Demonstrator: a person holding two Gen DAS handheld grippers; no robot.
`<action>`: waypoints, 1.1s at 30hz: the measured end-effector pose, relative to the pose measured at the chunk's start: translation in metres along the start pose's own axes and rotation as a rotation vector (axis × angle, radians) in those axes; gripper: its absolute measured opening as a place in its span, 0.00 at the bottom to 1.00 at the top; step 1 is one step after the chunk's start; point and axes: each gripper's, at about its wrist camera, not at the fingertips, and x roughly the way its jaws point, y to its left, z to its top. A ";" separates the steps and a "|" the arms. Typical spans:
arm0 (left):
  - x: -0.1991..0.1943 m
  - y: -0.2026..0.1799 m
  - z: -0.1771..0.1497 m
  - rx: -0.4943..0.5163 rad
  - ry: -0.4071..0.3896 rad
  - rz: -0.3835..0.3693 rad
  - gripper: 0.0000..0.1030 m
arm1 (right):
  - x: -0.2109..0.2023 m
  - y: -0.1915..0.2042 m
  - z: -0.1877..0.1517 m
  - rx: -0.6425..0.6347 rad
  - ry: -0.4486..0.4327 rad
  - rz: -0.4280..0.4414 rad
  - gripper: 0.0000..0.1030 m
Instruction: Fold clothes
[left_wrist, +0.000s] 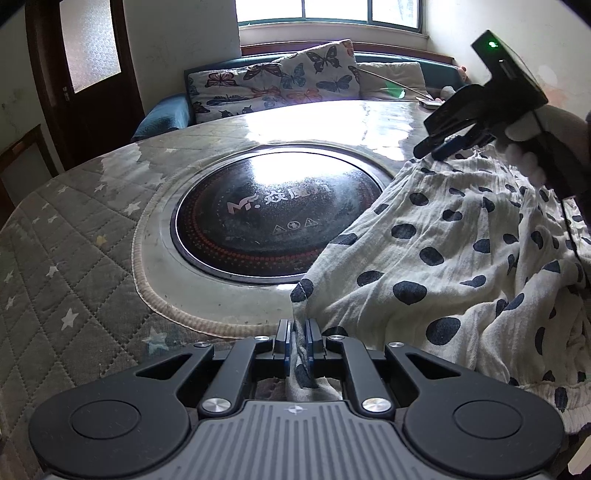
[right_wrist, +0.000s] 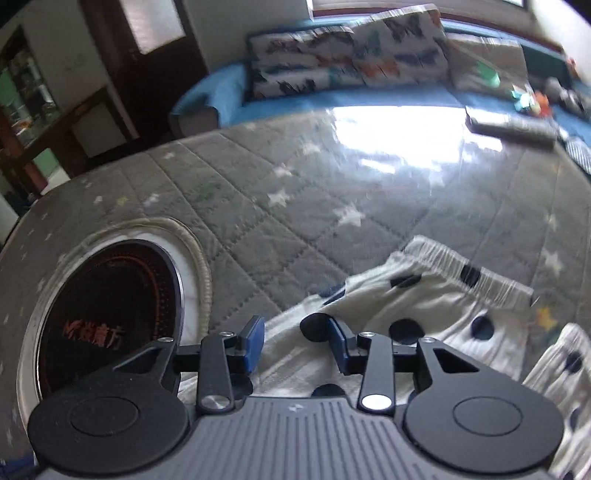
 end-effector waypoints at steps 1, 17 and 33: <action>0.000 0.001 0.000 -0.002 0.000 -0.003 0.10 | 0.002 0.002 0.000 -0.003 -0.004 -0.010 0.38; -0.018 0.036 -0.006 -0.103 -0.026 0.072 0.05 | 0.025 0.094 0.045 -0.173 -0.124 0.009 0.04; -0.036 0.096 -0.022 -0.230 0.023 0.239 0.06 | 0.050 0.249 0.073 -0.448 -0.160 0.235 0.23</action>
